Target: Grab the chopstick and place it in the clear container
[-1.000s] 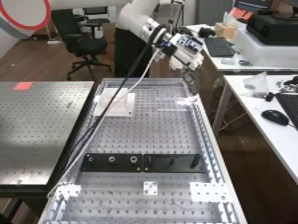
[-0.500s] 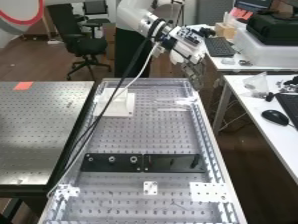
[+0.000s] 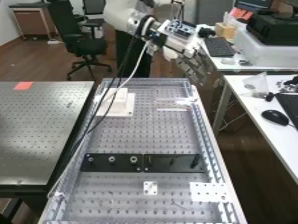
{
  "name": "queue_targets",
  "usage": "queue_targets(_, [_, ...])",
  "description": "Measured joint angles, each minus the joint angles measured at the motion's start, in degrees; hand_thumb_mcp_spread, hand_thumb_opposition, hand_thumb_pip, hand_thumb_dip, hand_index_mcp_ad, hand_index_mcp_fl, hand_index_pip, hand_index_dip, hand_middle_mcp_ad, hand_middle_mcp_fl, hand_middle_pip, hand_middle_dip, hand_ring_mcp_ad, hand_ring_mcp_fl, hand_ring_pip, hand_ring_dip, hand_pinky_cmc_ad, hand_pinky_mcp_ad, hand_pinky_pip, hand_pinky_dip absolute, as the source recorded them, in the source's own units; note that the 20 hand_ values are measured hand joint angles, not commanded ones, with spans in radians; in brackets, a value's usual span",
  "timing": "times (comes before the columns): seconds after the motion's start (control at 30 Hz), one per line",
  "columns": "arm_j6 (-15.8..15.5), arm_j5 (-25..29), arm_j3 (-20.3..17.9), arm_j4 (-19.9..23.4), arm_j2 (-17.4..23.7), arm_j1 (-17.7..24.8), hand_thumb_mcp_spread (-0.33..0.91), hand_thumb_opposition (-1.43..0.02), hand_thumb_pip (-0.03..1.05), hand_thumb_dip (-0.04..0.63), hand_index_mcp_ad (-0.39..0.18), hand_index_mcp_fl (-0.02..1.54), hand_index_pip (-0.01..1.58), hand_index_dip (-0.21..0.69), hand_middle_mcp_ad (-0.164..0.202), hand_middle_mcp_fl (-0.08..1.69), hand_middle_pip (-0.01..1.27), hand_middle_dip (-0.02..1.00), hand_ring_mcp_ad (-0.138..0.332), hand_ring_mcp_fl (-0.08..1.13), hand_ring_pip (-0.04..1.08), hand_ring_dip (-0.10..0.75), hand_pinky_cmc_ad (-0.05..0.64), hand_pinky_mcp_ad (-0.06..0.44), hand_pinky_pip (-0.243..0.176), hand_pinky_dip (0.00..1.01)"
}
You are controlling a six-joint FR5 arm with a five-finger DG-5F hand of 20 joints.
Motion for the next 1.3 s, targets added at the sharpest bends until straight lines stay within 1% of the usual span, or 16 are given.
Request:
queue_targets(0.13, [-0.4,-0.7,-4.8,4.8,2.7,-0.7,0.32,-0.81,0.73,0.297,-0.054,0.28,0.4,0.051,0.056,0.55,0.19,0.54,0.131,0.27,0.2,0.407,0.349,0.293,-0.075,0.65])
queue_targets(0.33, [-2.0,-3.0,-12.2,12.3,6.9,-2.3,0.3,-0.8,0.72,0.281,-0.063,0.25,0.34,0.051,0.056,0.46,0.14,0.54,0.131,0.23,0.13,0.407,0.349,0.297,-0.075,0.65])
queue_targets(0.37, [-2.8,-4.1,-14.4,14.7,8.2,-3.0,0.31,-0.79,0.71,0.274,-0.063,0.25,0.33,0.051,0.059,0.47,0.14,0.54,0.134,0.22,0.12,0.407,0.351,0.29,-0.075,0.65])
queue_targets(0.43, [-3.7,-5.2,-16.3,16.9,9.3,-3.6,0.29,-0.79,0.69,0.255,-0.066,0.25,0.31,0.051,0.059,0.47,0.12,0.54,0.136,0.21,0.1,0.407,0.347,0.312,-0.075,0.65])
queue_targets(0.5, [-5.7,-7.3,-19.4,20.5,11.1,-4.8,0.29,-0.79,0.69,0.244,-0.072,0.26,0.29,0.051,0.059,0.46,0.12,0.52,0.136,0.21,0.1,0.394,0.347,0.323,-0.075,0.65])
queue_targets(0.63, [-10.4,-11.4,-24.1,26.1,13.9,-6.8,0.24,-0.77,0.67,0.222,-0.072,0.26,0.2,0.051,0.058,0.44,0.11,0.51,0.136,0.18,0.1,0.377,0.347,0.346,-0.04,0.63])
queue_targets(0.67, [-12.4,-13.0,-25.8,28.1,15.0,-7.6,0.22,-0.77,0.67,0.202,-0.072,0.26,0.18,0.051,0.061,0.39,0.11,0.48,0.133,0.18,0.11,0.363,0.351,0.342,-0.026,0.61])
queue_targets(0.73, [-15.7,-15.5,-28.2,30.8,16.6,-8.9,0.23,-0.77,0.66,0.188,-0.08,0.2,0.15,0.051,0.061,0.36,0.1,0.46,0.134,0.14,0.1,0.337,0.358,0.349,-0.026,0.59])
queue_targets(0.8, [-20.3,-19.2,-31.4,34.3,18.9,-10.8,0.21,-0.77,0.66,0.182,-0.087,0.17,0.13,0.051,0.061,0.33,0.11,0.46,0.131,0.11,0.1,0.333,0.358,0.363,-0.024,0.56])
queue_targets(0.83, [-21.3,-20.1,-32.0,35.0,19.3,-11.3,0.21,-0.77,0.66,0.178,-0.087,0.17,0.13,0.051,0.058,0.33,0.11,0.46,0.133,0.11,0.09,0.323,0.358,0.36,-0.019,0.54])
queue_targets(0.87, [-23.5,-22.5,-33.5,36.5,20.4,-12.4,0.21,-0.77,0.66,0.175,-0.087,0.18,0.13,0.051,0.061,0.33,0.1,0.44,0.131,0.11,0.09,0.319,0.358,0.363,-0.012,0.53])
queue_targets(1.0, [-29.6,-30.5,-37.1,40.3,23.5,-15.8,0.19,-0.77,0.67,0.173,-0.087,0.14,0.12,0.051,0.065,0.31,0.1,0.42,0.129,0.11,0.09,0.304,0.358,0.363,-0.012,0.49])
queue_targets(1.1, [-32.1,-35.2,-38.0,41.4,24.4,-17.0,0.18,-0.77,0.69,0.173,-0.099,0.1,0.12,0.051,0.065,0.32,0.11,0.42,0.126,0.1,0.09,0.295,0.358,0.363,-0.012,0.47])
queue_targets(1.17, [-33.0,-36.2,-38.0,41.6,24.6,-17.3,0.16,-0.77,0.69,0.175,-0.113,0.09,0.12,0.051,0.063,0.28,0.1,0.41,0.129,0.1,0.09,0.29,0.358,0.363,-0.012,0.45])
queue_targets(1.27, [-34.1,-37.8,-37.8,41.9,24.6,-17.8,0.16,-0.78,0.7,0.175,-0.101,0.09,0.12,0.051,0.072,0.24,0.11,0.4,0.129,0.07,0.09,0.276,0.356,0.363,-0.012,0.44])
queue_targets(1.3, [-34.2,-38.4,-37.6,41.9,24.5,-17.9,0.16,-0.78,0.71,0.175,-0.105,0.07,0.11,0.051,0.063,0.25,0.1,0.39,0.133,0.06,0.09,0.276,0.356,0.363,-0.012,0.42])
